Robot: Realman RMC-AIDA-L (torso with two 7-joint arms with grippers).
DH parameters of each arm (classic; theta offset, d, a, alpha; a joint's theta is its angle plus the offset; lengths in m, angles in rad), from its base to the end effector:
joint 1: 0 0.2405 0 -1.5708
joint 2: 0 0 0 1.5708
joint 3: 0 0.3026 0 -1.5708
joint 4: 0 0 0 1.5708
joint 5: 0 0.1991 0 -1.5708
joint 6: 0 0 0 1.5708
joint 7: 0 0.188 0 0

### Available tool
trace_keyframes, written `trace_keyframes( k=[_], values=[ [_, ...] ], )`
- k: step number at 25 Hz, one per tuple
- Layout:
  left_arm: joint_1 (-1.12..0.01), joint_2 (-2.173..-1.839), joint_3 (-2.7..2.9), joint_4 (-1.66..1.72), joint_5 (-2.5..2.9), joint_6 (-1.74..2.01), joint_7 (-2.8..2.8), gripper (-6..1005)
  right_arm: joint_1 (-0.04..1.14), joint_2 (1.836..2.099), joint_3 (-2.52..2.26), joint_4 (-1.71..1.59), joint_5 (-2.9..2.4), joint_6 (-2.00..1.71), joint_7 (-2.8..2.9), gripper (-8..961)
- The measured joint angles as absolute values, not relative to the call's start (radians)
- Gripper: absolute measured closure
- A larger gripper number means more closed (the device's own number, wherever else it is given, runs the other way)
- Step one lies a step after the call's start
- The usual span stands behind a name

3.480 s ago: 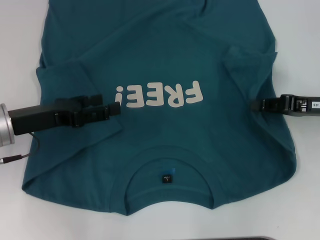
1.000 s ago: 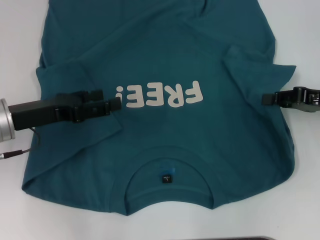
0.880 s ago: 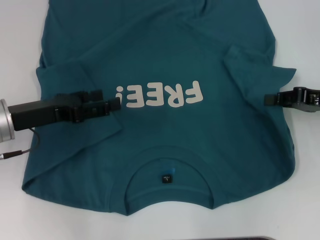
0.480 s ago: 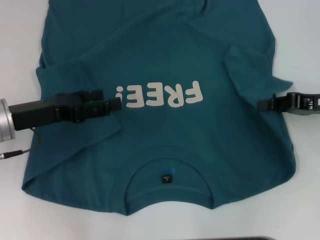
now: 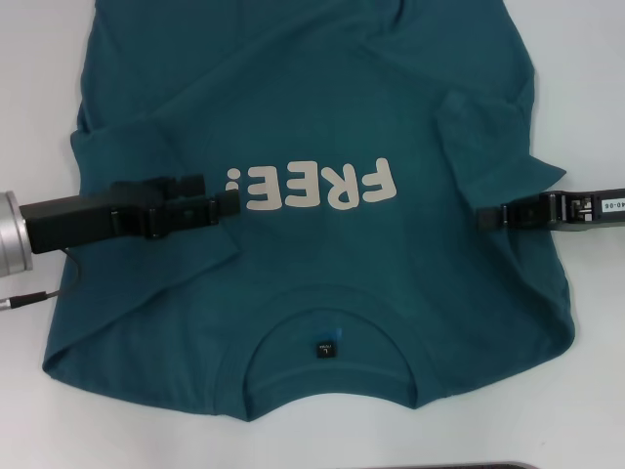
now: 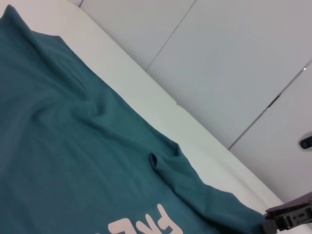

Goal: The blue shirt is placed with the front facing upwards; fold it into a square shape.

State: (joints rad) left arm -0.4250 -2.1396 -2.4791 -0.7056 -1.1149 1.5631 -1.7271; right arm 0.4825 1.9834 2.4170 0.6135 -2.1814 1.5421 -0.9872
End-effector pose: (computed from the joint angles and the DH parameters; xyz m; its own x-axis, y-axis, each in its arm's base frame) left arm -0.2938 0.3243 -0.0766 0.5193 0.6647 0.5372 0.7639 -0.6428 0.0571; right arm 0.3406 0.3307 -0.0459 0.2663 -0.9151 -0.3027 -0.9485 -0.3047 0.0869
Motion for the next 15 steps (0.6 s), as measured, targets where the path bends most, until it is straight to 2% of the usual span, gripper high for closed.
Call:
trace_keyframes(
  k=[1, 12, 15],
  values=[
    [-0.426, -2.14, -2.479, -0.706, -1.114, 1.563, -1.727, 113, 0.484, 1.983, 2.417, 0.614, -2.181, 1.543, -0.987, 869],
    [-0.424, -2.141, -2.479, -0.706, -1.112, 1.563, -1.726, 113, 0.473, 1.982, 2.415, 0.6, -2.181, 1.534, -0.963, 519],
    [-0.424, -2.141, -2.479, -0.706, -1.112, 1.563, -1.725, 113, 0.465, 1.982, 2.42, 0.6, -2.181, 1.521, -0.953, 514]
  ],
)
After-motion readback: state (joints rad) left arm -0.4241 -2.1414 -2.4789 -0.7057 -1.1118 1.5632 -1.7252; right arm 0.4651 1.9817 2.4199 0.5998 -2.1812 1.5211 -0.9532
